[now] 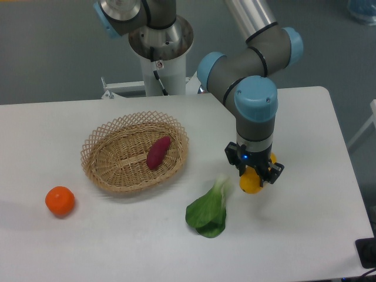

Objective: Place the mango on the table
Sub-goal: 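Lift the held yellow mango with the gripper and start moving it, then carry the mango past the bok choy and lower it to the table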

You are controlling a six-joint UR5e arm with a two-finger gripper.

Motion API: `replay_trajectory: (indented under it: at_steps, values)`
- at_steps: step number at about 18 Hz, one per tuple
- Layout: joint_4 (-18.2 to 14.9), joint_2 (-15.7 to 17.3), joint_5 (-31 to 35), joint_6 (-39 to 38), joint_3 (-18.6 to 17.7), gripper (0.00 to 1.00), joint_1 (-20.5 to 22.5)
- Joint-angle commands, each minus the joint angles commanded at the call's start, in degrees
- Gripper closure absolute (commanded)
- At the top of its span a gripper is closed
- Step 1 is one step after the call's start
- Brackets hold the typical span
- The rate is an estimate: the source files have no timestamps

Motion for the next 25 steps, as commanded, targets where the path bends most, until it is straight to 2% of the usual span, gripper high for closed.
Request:
replay_trajectory:
  at_steps: [9, 15, 19, 25]
  values:
    - [0.0, -0.1, -0.2, -0.5, 0.7, 0.63, -0.6]
    - [0.0, -0.5, 0.0, -0.9, 0.5, 0.63, -2.5]
    - [0.1, -1.4, -0.5, -3.9, 1.3, 0.63, -4.6]
    - [0.3, -6.0, -0.5, -9.3, 7.2, 0.63, -9.0]
